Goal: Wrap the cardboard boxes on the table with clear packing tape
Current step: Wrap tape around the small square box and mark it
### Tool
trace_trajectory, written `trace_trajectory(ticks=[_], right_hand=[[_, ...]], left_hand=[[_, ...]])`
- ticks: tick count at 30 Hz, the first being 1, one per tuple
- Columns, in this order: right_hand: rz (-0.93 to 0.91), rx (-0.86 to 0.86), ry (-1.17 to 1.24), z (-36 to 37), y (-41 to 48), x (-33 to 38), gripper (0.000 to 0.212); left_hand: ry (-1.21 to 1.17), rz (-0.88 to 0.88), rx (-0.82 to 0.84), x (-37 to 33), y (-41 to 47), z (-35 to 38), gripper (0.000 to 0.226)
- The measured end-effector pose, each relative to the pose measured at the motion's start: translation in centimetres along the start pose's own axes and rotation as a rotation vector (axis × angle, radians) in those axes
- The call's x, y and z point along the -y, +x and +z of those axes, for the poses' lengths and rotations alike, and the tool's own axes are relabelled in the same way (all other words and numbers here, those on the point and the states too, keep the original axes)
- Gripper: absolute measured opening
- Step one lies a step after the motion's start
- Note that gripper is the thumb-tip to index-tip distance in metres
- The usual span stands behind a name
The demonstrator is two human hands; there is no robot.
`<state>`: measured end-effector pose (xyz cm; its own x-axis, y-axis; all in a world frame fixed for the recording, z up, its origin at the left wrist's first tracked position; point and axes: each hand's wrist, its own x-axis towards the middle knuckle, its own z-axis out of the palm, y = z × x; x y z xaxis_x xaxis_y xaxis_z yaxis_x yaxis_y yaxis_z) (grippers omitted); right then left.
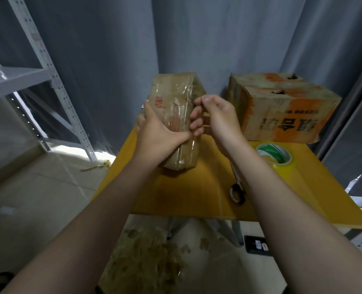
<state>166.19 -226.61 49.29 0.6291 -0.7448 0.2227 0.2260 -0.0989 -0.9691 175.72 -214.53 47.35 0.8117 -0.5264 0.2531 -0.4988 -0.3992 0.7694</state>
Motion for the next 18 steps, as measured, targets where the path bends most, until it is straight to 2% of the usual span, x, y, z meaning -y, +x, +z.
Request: trace_trajectory(ticks=[2, 4, 9, 11, 14, 18], right_hand=[[-0.008, -0.182, 0.033, -0.8, 0.8, 0.2, 0.019], [-0.025, -0.343, -0.061, -1.3, 1.6, 0.2, 0.020], [0.021, -0.318, -0.417, 1.3, 0.5, 0.1, 0.061], [-0.019, -0.358, -0.519, 1.8, 0.1, -0.3, 0.063], [-0.055, -0.458, -0.516, 1.1, 0.3, -1.0, 0.057], [-0.162, -0.561, -0.556, 0.3, 0.5, -2.2, 0.055]], left_hand=[[-0.049, 0.025, -0.011, 0.2, 0.0, -0.1, 0.126], [-0.077, 0.063, -0.003, 0.0, -0.3, 0.1, 0.117], [-0.111, 0.140, 0.007, -0.8, -1.4, 2.2, 0.136], [-0.110, 0.154, 0.021, -0.9, -1.4, 2.6, 0.135], [-0.140, 0.182, 0.047, -0.8, -1.1, 2.6, 0.128], [-0.240, 0.190, 0.109, -0.5, -1.0, 1.5, 0.099]])
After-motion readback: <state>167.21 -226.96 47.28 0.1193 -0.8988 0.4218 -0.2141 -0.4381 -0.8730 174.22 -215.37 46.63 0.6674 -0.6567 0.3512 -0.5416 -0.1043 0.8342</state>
